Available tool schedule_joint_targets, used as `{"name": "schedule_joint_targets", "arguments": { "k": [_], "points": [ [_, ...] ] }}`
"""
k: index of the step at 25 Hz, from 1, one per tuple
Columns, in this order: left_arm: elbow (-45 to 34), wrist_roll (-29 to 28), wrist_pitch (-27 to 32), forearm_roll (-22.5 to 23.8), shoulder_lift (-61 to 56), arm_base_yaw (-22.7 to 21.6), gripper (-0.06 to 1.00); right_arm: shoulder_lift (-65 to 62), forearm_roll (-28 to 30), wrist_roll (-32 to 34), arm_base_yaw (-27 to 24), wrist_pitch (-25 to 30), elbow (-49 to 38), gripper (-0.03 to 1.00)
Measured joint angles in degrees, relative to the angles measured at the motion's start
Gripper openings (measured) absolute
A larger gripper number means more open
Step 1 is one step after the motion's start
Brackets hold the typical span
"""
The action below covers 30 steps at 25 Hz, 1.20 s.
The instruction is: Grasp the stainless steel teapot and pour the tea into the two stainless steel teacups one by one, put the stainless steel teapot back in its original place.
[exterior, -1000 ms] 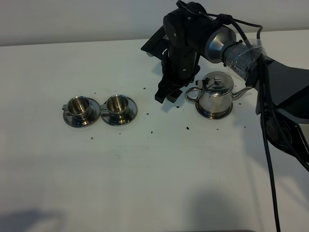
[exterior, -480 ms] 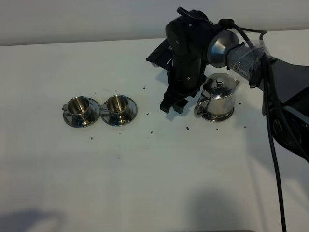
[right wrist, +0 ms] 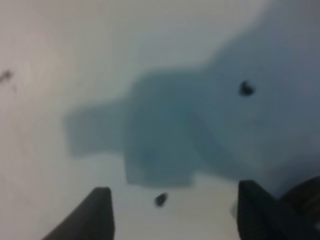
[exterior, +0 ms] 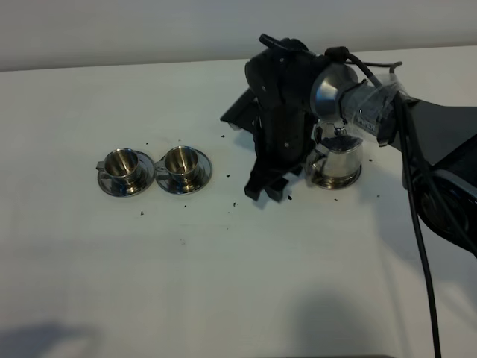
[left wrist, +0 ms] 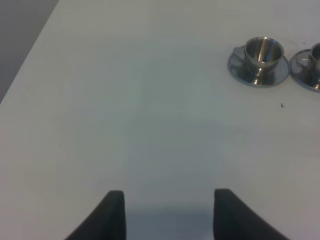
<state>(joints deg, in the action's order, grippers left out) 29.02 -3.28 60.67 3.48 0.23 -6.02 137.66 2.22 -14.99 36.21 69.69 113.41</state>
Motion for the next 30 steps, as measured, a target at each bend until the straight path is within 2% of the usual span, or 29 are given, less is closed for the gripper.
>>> {"name": "schedule_joint_targets", "arguments": {
  "k": [14, 22, 25, 30],
  "points": [
    [0.0, 0.0, -0.04, 0.0, 0.0, 0.0, 0.44, -5.86, 2.79, 3.25, 0.01, 0.0, -11.59, 0.52],
    [0.0, 0.0, -0.04, 0.0, 0.0, 0.0, 0.44, -7.45, 4.81, 4.46, 0.01, 0.12, -12.96, 0.52],
    [0.0, 0.0, -0.04, 0.0, 0.0, 0.0, 0.44, -7.45, 3.93, 4.72, 0.01, 0.12, -13.12, 0.52],
    [0.0, 0.0, -0.04, 0.0, 0.0, 0.0, 0.44, -8.6, -2.96, 4.3, 0.79, 0.01, -13.25, 0.51]
  ]
}}
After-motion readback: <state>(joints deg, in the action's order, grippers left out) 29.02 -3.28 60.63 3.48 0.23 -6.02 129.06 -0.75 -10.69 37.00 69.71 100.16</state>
